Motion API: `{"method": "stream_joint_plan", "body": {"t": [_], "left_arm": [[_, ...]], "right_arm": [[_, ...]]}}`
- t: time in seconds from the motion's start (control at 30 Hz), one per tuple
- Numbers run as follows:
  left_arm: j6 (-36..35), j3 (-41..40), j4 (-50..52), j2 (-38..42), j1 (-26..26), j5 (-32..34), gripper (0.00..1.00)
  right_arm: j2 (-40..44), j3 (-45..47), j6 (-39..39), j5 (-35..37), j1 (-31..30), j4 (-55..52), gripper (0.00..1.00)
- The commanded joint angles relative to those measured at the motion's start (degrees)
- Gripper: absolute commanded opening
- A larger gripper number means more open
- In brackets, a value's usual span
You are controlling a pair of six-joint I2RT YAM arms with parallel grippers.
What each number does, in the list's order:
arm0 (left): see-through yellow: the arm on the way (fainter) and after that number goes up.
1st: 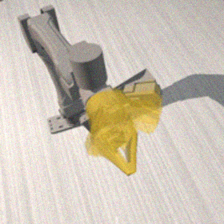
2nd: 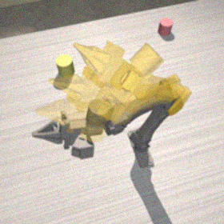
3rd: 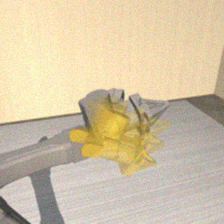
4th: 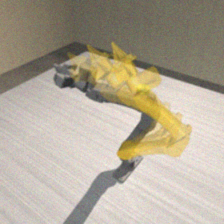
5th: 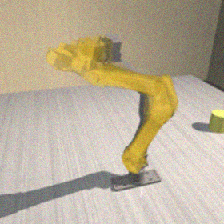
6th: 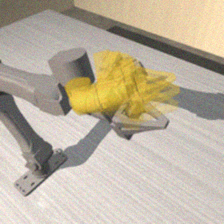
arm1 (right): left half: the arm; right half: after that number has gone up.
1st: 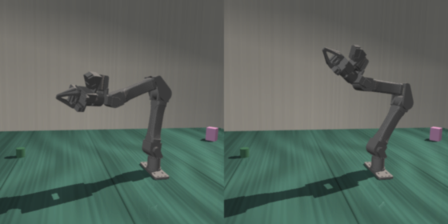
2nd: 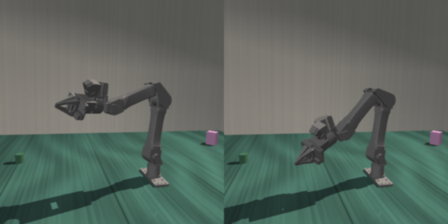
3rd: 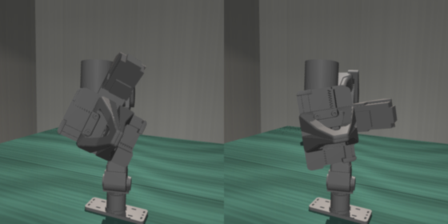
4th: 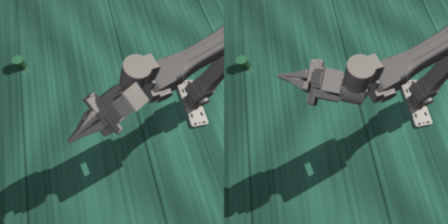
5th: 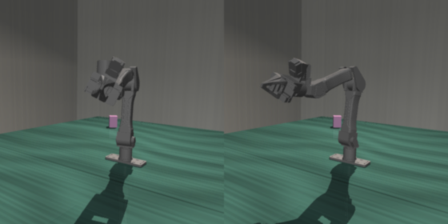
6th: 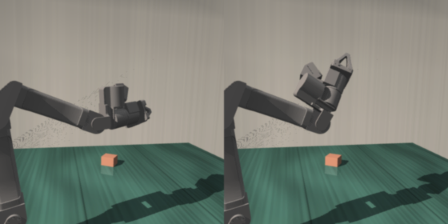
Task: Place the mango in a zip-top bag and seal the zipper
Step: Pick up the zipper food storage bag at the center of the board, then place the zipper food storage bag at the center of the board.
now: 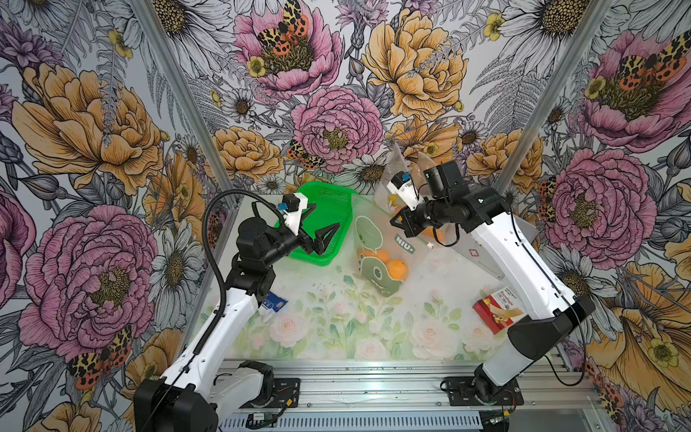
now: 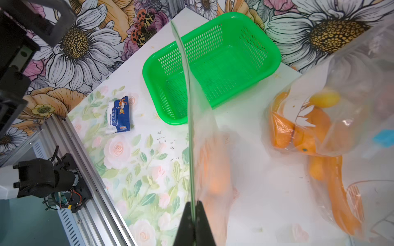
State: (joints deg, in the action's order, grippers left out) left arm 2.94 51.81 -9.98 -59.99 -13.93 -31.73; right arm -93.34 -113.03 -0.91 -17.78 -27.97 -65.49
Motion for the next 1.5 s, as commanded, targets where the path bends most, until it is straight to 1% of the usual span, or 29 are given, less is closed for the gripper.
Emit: {"method": "stream_joint_plan", "body": {"t": [0.0, 0.17, 0.27, 0.53, 0.9, 1.0, 1.13, 1.17, 1.23, 1.27, 1.37, 1.47], "left_arm": [[7.0, -1.5, -2.0, 2.1, -1.1, 9.2, 0.99], [10.9, -3.5, -2.0, 2.9, -2.0, 14.1, 0.99], [12.5, -4.8, -1.9, 2.8, -2.0, 16.4, 0.99], [12.8, -6.8, -2.0, 3.5, -2.1, 16.7, 0.99], [11.7, -7.8, -2.0, 3.5, -2.0, 18.0, 0.99], [11.6, -7.8, -2.0, 3.4, -1.9, 18.1, 0.99], [11.7, -8.1, -2.0, 3.4, -1.9, 18.1, 0.99], [11.7, -8.3, -2.0, 3.5, -1.9, 18.2, 0.99], [11.9, -8.6, -1.9, 3.6, -1.8, 18.2, 0.99], [12.0, -8.7, -2.0, 3.7, -1.8, 18.1, 0.99], [12.3, -9.1, -1.9, 4.0, -1.9, 18.4, 0.99], [12.5, -9.4, -1.9, 4.6, -1.9, 18.4, 0.99]], "right_arm": [[1.4, -0.9, -9.0, 5.9, -0.6, 3.8, 0.00], [-1.5, -1.7, -13.9, 5.4, -1.1, 6.7, 0.00], [-3.9, -4.3, -14.6, 6.7, -1.3, 7.0, 0.00], [-12.9, -13.7, -13.6, 8.5, -1.3, 6.9, 0.00], [-30.0, -30.9, -15.1, 8.2, -1.5, 6.8, 0.00], [-33.1, -34.7, -15.2, 8.2, -1.5, 6.9, 0.00], [-34.0, -35.5, -15.3, 7.7, -1.6, 6.8, 0.01], [-33.8, -35.1, -15.2, 7.8, -1.6, 6.8, 0.11], [-33.1, -34.1, -14.6, 7.9, -1.6, 6.8, 0.41], [-32.5, -33.5, -14.3, 8.0, -1.6, 6.8, 0.47], [-30.0, -31.4, -13.7, 9.6, -1.6, 6.8, 0.55], [-26.7, -28.7, -13.1, 11.7, -1.5, 6.8, 0.60]]}}
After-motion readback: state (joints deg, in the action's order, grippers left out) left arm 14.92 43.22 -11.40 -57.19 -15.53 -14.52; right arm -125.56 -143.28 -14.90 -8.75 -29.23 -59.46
